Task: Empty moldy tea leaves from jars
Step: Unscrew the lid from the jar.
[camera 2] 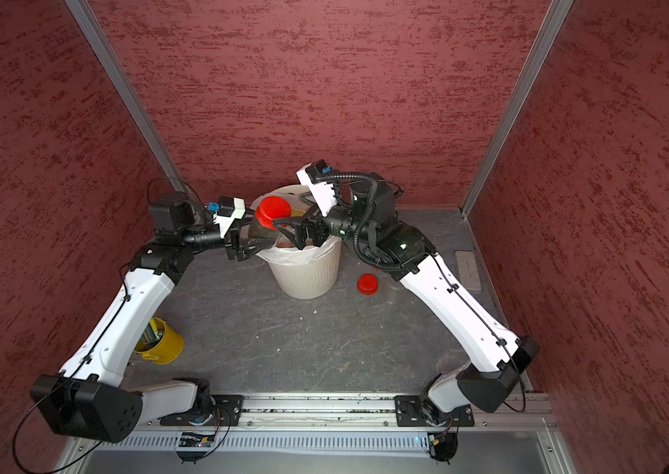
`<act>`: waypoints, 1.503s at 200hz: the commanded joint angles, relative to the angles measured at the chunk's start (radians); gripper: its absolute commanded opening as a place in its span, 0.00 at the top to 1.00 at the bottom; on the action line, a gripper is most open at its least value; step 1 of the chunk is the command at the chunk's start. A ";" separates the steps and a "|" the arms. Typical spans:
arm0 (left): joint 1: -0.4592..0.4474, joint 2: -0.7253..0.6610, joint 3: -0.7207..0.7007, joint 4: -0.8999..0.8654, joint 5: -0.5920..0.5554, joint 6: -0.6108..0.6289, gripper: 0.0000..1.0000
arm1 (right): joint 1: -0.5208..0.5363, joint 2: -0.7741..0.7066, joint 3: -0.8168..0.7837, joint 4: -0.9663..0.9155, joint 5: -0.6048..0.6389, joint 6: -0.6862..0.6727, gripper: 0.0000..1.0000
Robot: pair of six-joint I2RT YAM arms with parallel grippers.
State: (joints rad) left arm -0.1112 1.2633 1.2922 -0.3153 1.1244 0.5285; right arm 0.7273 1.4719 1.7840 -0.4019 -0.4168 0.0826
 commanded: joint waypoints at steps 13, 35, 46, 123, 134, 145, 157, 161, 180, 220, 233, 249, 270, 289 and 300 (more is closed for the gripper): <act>0.007 0.006 0.030 0.014 0.001 -0.013 0.37 | 0.038 0.009 0.004 0.046 0.064 0.029 0.03; 0.006 0.004 0.029 0.013 0.000 -0.010 0.37 | 0.056 0.029 0.025 0.024 0.102 0.009 0.05; 0.007 0.004 0.030 0.010 0.001 -0.009 0.37 | 0.062 0.041 0.036 0.017 0.112 0.007 0.05; 0.006 0.007 0.029 0.008 0.005 -0.009 0.37 | 0.072 0.083 0.074 -0.009 0.149 -0.005 0.10; 0.007 0.007 0.030 0.008 0.005 -0.009 0.37 | 0.072 0.088 0.079 -0.013 0.145 -0.008 0.12; 0.007 0.007 0.030 0.009 0.005 -0.009 0.37 | 0.072 0.093 0.084 -0.017 0.143 -0.009 0.13; 0.007 0.007 0.029 0.008 0.005 -0.009 0.37 | 0.072 0.096 0.088 -0.017 0.144 -0.011 0.13; 0.007 0.007 0.030 0.008 0.005 -0.009 0.37 | 0.072 0.097 0.089 -0.016 0.143 -0.011 0.13; 0.007 0.007 0.031 0.007 0.005 -0.009 0.37 | 0.072 0.107 0.100 -0.018 0.138 -0.017 0.14; 0.007 0.005 0.029 0.007 0.004 -0.008 0.37 | 0.072 0.136 0.134 -0.041 0.123 -0.023 0.18; 0.007 0.005 0.030 0.007 0.005 -0.009 0.37 | 0.072 0.139 0.137 -0.044 0.122 -0.024 0.19; 0.006 0.005 0.031 0.008 0.005 -0.009 0.37 | 0.072 0.141 0.137 -0.048 0.121 -0.024 0.20; 0.007 0.008 0.031 0.008 0.005 -0.009 0.37 | 0.072 0.144 0.138 -0.054 0.126 -0.028 0.22; 0.007 0.008 0.030 0.007 0.006 -0.009 0.37 | 0.072 0.141 0.130 -0.051 0.129 -0.033 0.26; 0.005 0.008 0.030 0.007 0.006 -0.008 0.37 | 0.073 0.139 0.130 -0.050 0.128 -0.035 0.29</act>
State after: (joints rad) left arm -0.1104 1.2648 1.2922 -0.3161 1.1210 0.5285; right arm 0.7952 1.6150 1.8915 -0.4496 -0.2916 0.0586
